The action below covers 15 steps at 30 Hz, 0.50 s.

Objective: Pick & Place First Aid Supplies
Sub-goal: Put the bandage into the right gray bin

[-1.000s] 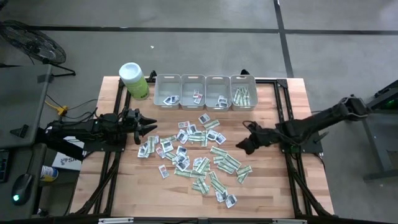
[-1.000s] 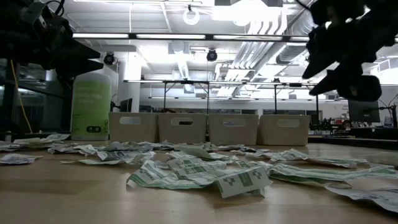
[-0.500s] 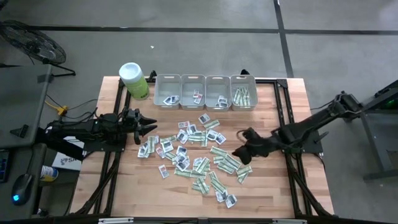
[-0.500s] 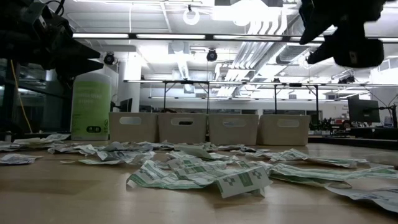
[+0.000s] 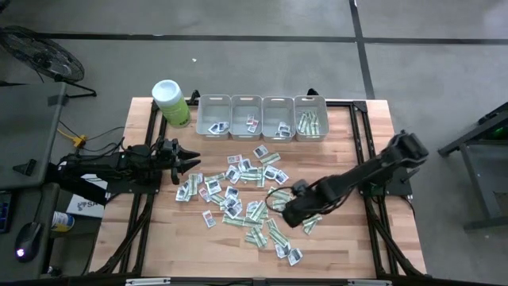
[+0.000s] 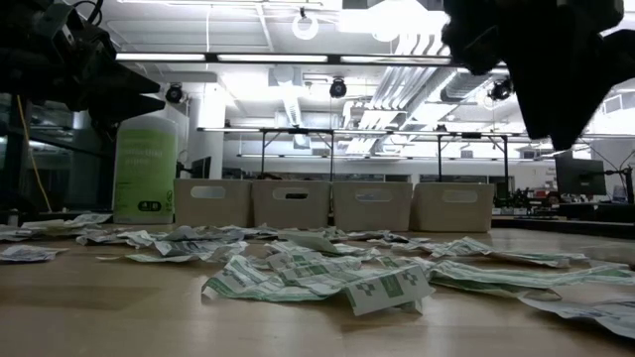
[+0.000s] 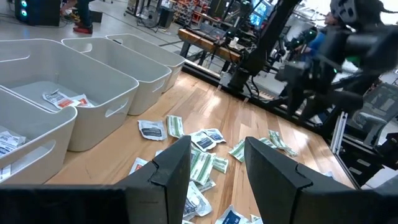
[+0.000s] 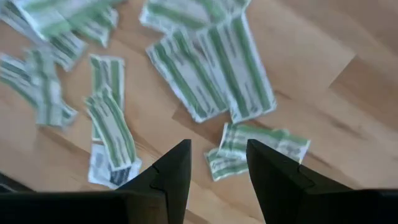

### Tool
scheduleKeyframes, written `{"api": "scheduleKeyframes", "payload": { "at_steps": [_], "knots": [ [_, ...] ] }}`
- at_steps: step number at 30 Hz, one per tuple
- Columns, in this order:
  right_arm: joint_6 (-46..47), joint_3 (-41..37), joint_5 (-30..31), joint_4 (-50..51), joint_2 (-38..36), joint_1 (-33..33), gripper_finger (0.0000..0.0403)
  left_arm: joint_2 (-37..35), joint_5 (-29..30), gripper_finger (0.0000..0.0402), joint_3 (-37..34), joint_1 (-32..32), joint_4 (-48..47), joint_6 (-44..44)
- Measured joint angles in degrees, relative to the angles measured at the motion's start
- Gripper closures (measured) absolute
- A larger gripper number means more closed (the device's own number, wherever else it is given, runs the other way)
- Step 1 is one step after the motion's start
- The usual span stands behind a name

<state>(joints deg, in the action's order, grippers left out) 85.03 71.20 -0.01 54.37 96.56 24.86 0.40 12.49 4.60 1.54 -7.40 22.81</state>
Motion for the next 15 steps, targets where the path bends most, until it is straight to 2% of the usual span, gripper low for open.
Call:
{"api": "scheduleKeyframes", "payload": {
  "at_steps": [7,15],
  "knots": [
    [2.10,4.80,-3.63,3.46,7.67,0.02,0.0254,0.00,0.02,0.0252,0.00,0.00,0.00,0.02],
    [3.48,5.10,-6.58,4.12,11.68,0.13,0.0254,-0.01,0.00,0.0252,0.00,-0.02,0.00,0.02]
  ]
}}
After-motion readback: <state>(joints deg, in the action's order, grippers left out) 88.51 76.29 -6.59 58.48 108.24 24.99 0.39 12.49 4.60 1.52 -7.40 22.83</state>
